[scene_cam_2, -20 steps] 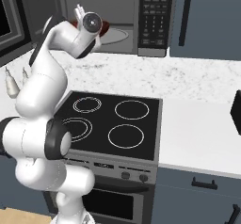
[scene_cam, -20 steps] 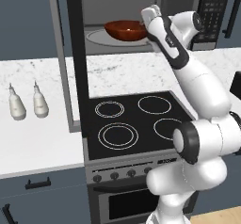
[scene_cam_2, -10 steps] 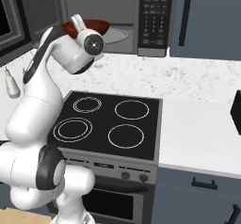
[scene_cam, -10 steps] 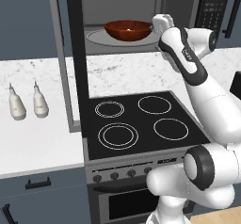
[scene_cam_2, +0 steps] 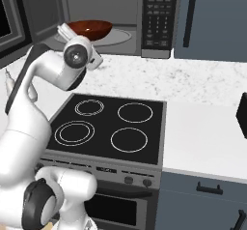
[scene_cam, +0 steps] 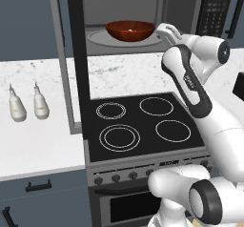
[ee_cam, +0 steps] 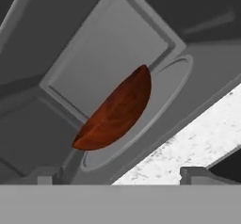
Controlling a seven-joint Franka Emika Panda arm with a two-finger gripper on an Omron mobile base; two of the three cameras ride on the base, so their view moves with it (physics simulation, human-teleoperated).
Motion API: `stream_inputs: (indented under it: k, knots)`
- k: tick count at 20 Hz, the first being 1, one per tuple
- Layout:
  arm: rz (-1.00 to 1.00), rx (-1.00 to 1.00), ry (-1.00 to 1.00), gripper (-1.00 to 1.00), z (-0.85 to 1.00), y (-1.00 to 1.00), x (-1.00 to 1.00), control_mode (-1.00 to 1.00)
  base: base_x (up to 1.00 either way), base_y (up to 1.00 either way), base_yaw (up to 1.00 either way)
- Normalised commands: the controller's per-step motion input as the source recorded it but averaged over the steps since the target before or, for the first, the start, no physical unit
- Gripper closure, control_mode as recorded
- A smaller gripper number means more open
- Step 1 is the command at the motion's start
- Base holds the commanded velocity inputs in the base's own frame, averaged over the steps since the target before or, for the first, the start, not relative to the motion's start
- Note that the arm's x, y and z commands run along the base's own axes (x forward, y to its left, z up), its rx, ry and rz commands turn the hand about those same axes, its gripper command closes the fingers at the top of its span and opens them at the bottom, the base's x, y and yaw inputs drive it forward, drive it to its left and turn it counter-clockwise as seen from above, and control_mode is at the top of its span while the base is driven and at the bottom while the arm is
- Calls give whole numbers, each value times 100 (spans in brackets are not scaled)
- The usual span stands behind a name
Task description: Open the microwave, place the bowl with waffle inside the microwave, then close the microwave door and turn it on.
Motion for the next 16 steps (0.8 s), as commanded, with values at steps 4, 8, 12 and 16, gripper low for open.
stream_inputs:
  k: [4,8,12,16]
  knots:
    - [-14,-35,-5,-100,-6,0,-29,-100,0,0,0]
    - [-27,-39,-9,-100,-14,6,-16,-100,0,0,0]
    - [-31,-39,-7,-100,-6,1,-21,-100,0,0,0]
    - [-33,-40,-5,-100,-9,0,-21,-100,0,0,0]
